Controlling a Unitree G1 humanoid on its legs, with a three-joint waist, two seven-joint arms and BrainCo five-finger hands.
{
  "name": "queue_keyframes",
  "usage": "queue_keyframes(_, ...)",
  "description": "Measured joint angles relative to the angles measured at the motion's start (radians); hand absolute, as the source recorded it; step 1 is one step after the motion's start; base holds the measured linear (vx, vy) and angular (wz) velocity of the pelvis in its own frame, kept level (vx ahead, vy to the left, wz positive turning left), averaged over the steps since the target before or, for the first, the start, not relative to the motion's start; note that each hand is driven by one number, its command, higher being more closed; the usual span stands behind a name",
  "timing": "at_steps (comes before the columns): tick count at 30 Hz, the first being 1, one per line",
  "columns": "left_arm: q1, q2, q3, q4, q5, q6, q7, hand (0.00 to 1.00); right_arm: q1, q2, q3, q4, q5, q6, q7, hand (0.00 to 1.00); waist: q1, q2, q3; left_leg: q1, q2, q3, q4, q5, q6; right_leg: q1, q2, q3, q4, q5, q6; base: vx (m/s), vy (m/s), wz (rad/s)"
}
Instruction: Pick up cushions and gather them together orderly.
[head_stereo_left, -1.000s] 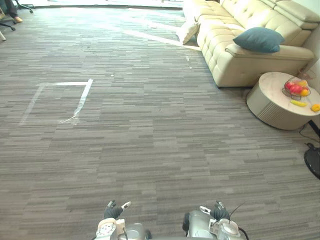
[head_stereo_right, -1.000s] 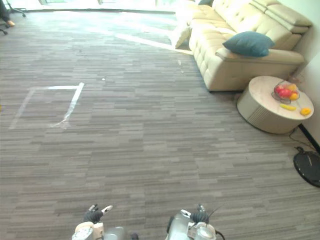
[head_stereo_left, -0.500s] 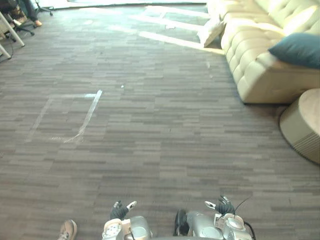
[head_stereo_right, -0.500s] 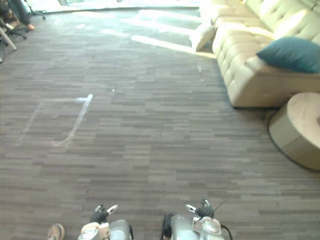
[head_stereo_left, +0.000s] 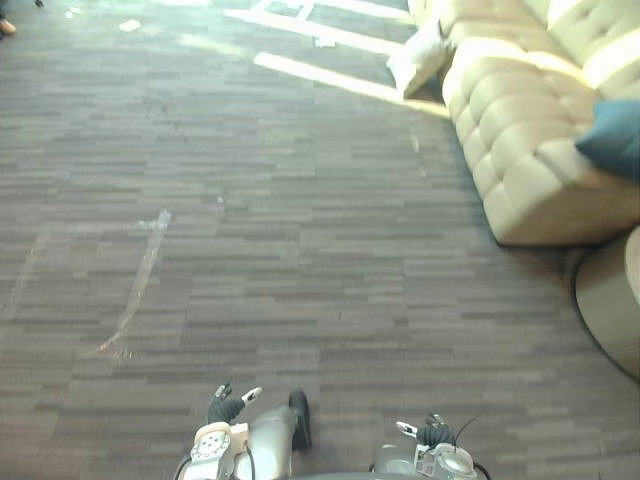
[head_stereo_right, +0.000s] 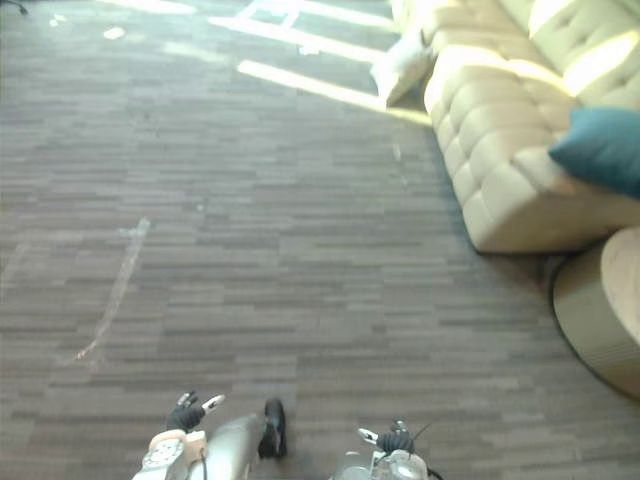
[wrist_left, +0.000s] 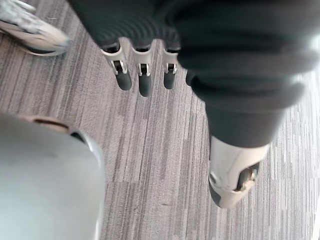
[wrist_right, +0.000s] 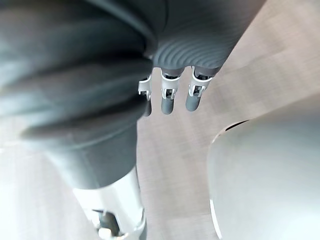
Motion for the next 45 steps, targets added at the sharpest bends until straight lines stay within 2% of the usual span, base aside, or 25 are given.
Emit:
queue_keyframes(3,0.000,0.003,-0.004,0.023,0.000,0.000,0.000,0.00,-0.018,-0.009,-0.003,-0.025,0.000,-0.004,0.003,0.00,-0.023,0.005,0.004,0.104,0.020,-0.024,-0.045,-0.047,-0.005,-0.164,0.048,-0.049,-0.193,-0.056,-0.018,0.69,-0.002,0.28)
queue_keyframes(6,0.010,-0.005,-0.004,0.035,0.000,0.002,0.000,0.00,-0.036,-0.031,-0.010,-0.023,-0.001,-0.001,0.007,0.00,-0.042,0.021,0.017,0.254,0.054,-0.022,-0.139,-0.069,-0.032,-0.242,0.130,-0.118,-0.706,0.103,-0.018,0.79,-0.080,0.30)
queue_keyframes(7,0.014,-0.004,-0.003,0.036,0.000,0.002,0.000,0.00,-0.032,-0.033,-0.014,-0.022,-0.001,0.002,0.007,0.00,-0.044,0.018,0.017,0.277,0.055,-0.024,-0.147,-0.076,-0.045,-0.245,0.136,-0.120,-0.764,0.128,-0.020,0.81,-0.140,0.48)
queue_keyframes(9,0.025,-0.015,0.013,0.037,0.000,0.001,0.000,0.00,-0.012,-0.044,-0.017,-0.015,-0.002,0.014,0.009,0.00,-0.050,0.013,0.008,0.348,0.069,-0.057,-0.115,-0.105,-0.091,-0.258,0.144,-0.080,-0.730,0.248,-0.107,0.94,-0.204,0.47)
queue_keyframes(11,0.028,-0.038,0.022,0.037,0.003,-0.001,0.000,0.00,-0.006,-0.059,-0.030,-0.017,-0.003,0.014,0.013,0.00,-0.053,0.057,-0.013,0.259,0.122,-0.077,0.127,-0.099,-0.099,-0.265,0.162,-0.083,-0.633,0.227,-0.148,0.84,-0.227,0.22)
queue_keyframes(13,0.025,-0.070,0.063,0.026,0.017,-0.002,-0.005,0.00,-0.008,-0.079,-0.037,-0.026,-0.004,0.023,0.013,0.00,-0.051,0.119,-0.006,0.040,0.254,-0.077,0.661,0.111,-0.180,-0.144,0.230,-0.111,-0.649,0.122,-0.168,0.73,-0.170,-0.02)
queue_keyframes(15,0.025,-0.069,0.096,0.001,0.019,-0.002,-0.006,0.00,-0.006,-0.064,-0.035,-0.026,-0.001,0.028,0.009,0.00,-0.041,0.108,0.011,-0.071,0.334,-0.020,0.940,0.072,-0.154,0.020,0.267,-0.100,-0.701,0.059,-0.174,0.78,-0.154,-0.07)
queue_keyframes(16,0.026,-0.051,0.097,-0.020,0.018,-0.005,-0.006,0.00,-0.005,-0.044,-0.019,-0.020,0.000,0.029,0.009,0.00,-0.030,0.071,0.020,-0.137,0.331,0.002,0.975,0.041,-0.144,0.121,0.267,-0.086,-0.757,0.036,-0.166,0.89,-0.185,-0.10)
queue_keyframes(19,0.025,-0.036,0.089,-0.056,0.016,-0.014,-0.010,0.00,-0.017,-0.019,0.018,-0.007,0.001,0.033,0.010,0.00,-0.013,0.043,0.006,-0.295,0.298,0.039,0.831,-0.010,-0.133,0.255,0.266,-0.051,-0.874,0.026,-0.150,0.62,-0.115,-0.33)
queue_keyframes(21,0.023,-0.045,0.089,-0.083,0.009,-0.023,-0.013,0.00,-0.023,-0.015,0.020,-0.006,0.000,0.034,0.011,0.00,0.001,0.046,0.014,-0.380,0.218,0.045,0.479,-0.016,-0.121,0.345,0.246,-0.023,-0.930,0.015,-0.123,0.68,-0.003,-0.45)
queue_keyframes(22,0.020,-0.049,0.090,-0.085,0.006,-0.024,-0.012,0.00,-0.022,-0.016,0.017,-0.003,0.000,0.034,0.009,0.00,0.010,0.044,0.015,-0.387,0.186,0.035,0.347,0.004,-0.117,0.370,0.233,-0.008,-0.940,0.006,-0.108,0.63,0.087,-0.63)
queue_keyframes(24,0.019,-0.065,0.089,-0.086,-0.010,-0.025,-0.005,0.00,-0.014,-0.022,0.016,0.016,0.000,0.033,0.002,0.00,0.037,0.064,0.010,-0.396,0.140,-0.009,-0.006,0.134,-0.140,0.447,0.232,0.051,-0.985,-0.022,-0.068,0.68,0.194,-0.77)
queue_keyframes(25,0.020,-0.068,0.089,-0.086,-0.017,-0.026,-0.004,0.00,-0.011,-0.026,0.017,0.020,-0.001,0.034,-0.001,0.00,0.041,0.073,0.008,-0.405,0.147,-0.015,-0.032,0.135,-0.135,0.476,0.238,0.070,-0.992,-0.043,-0.053,0.63,0.253,-0.89)
queue_keyframes(26,0.019,-0.058,0.091,-0.094,-0.033,-0.031,-0.009,0.00,-0.008,-0.007,0.017,0.023,-0.001,0.034,-0.004,0.00,0.050,0.053,-0.002,-0.425,0.134,-0.015,0.048,0.236,-0.104,0.508,0.215,0.101,-0.987,-0.092,-0.029,0.67,0.277,-0.64)
queue_keyframes(27,0.017,-0.040,0.088,-0.091,-0.026,-0.030,-0.009,0.00,0.002,0.015,0.016,0.020,-0.002,0.033,-0.004,0.00,0.033,0.015,-0.018,-0.440,0.115,0.000,0.110,0.245,-0.085,0.493,0.176,0.121,-0.919,-0.098,-0.023,0.71,0.284,-0.48)
queue_keyframes(28,0.017,-0.034,0.088,-0.087,-0.021,-0.029,-0.009,0.00,0.013,0.021,0.015,0.015,-0.002,0.032,-0.004,0.00,0.030,0.004,-0.024,-0.437,0.108,0.011,0.123,0.234,-0.067,0.459,0.157,0.131,-0.842,-0.096,-0.025,0.85,0.339,-0.25)
queue_keyframes(29,0.016,-0.027,0.089,-0.082,-0.021,-0.029,-0.008,0.00,0.026,0.034,0.003,0.011,0.003,0.030,-0.001,0.00,0.032,-0.017,-0.030,-0.415,0.088,0.029,0.141,0.205,-0.029,0.374,0.116,0.154,-0.630,-0.078,-0.006,0.84,0.339,-0.13)
queue_keyframes(31,-0.004,-0.004,0.080,-0.053,-0.010,-0.017,-0.002,0.00,0.021,0.044,-0.016,0.008,-0.002,0.020,-0.002,0.00,0.019,-0.057,-0.015,-0.304,0.021,0.034,0.148,0.107,-0.014,0.185,0.027,0.199,-0.150,0.114,0.035,0.65,0.253,0.10)
queue_keyframes(32,-0.007,-0.003,0.080,-0.045,-0.006,-0.009,0.001,0.00,0.021,0.041,-0.015,0.003,-0.002,0.019,-0.001,0.00,0.018,-0.057,-0.009,-0.264,0.011,0.032,0.147,0.086,-0.019,0.146,0.016,0.201,-0.056,0.113,0.035,0.62,0.204,0.14)
queue_keyframes(34,0.007,-0.009,0.060,-0.023,0.000,0.001,0.003,0.00,0.023,0.020,-0.001,-0.031,-0.004,0.009,-0.001,0.00,0.010,-0.018,0.003,-0.079,0.011,0.026,0.101,0.006,-0.010,0.024,0.022,0.137,0.059,0.038,0.015,0.64,0.183,-0.01)
queue_keyframes(37,0.014,-0.004,0.024,0.000,0.001,0.000,0.001,0.00,0.001,0.010,0.006,-0.035,-0.004,0.000,0.002,0.00,-0.007,-0.004,-0.003,0.056,0.022,0.016,0.016,-0.023,-0.010,-0.119,0.027,-0.021,-0.130,-0.044,-0.004,0.50,0.061,0.11)
queue_keyframes(39,0.017,-0.003,0.014,0.011,0.001,0.001,0.000,0.00,-0.023,0.007,0.006,-0.035,-0.004,0.000,0.007,0.00,-0.025,0.005,0.002,0.128,0.037,0.006,-0.046,-0.038,-0.028,-0.185,0.058,-0.115,-0.414,-0.013,-0.011,0.69,0.009,0.17)
queue_keyframes(42,0.018,-0.003,0.007,0.016,0.002,0.001,-0.001,0.00,-0.037,0.003,0.006,-0.033,-0.004,0.001,0.018,0.00,-0.033,0.008,0.008,0.244,0.055,-0.019,-0.112,-0.079,-0.097,-0.211,0.133,-0.165,-0.838,0.174,-0.026,0.81,-0.089,0.26)
queue_keyframes(43,0.028,-0.003,0.008,0.021,0.008,0.000,-0.002,0.00,-0.032,0.002,0.002,-0.034,-0.004,0.001,0.018,0.00,-0.034,0.003,0.006,0.289,0.050,-0.037,-0.112,-0.098,-0.126,-0.207,0.136,-0.150,-0.874,0.219,-0.057,0.79,-0.153,0.37)
queue_keyframes(45,0.028,-0.022,0.010,0.026,0.021,-0.002,-0.006,0.00,-0.030,0.001,-0.011,-0.050,-0.005,0.002,0.019,0.00,-0.041,0.022,-0.007,0.306,0.078,-0.083,-0.035,-0.104,-0.136,-0.226,0.136,-0.107,-0.729,0.291,-0.137,0.77,-0.210,0.37)
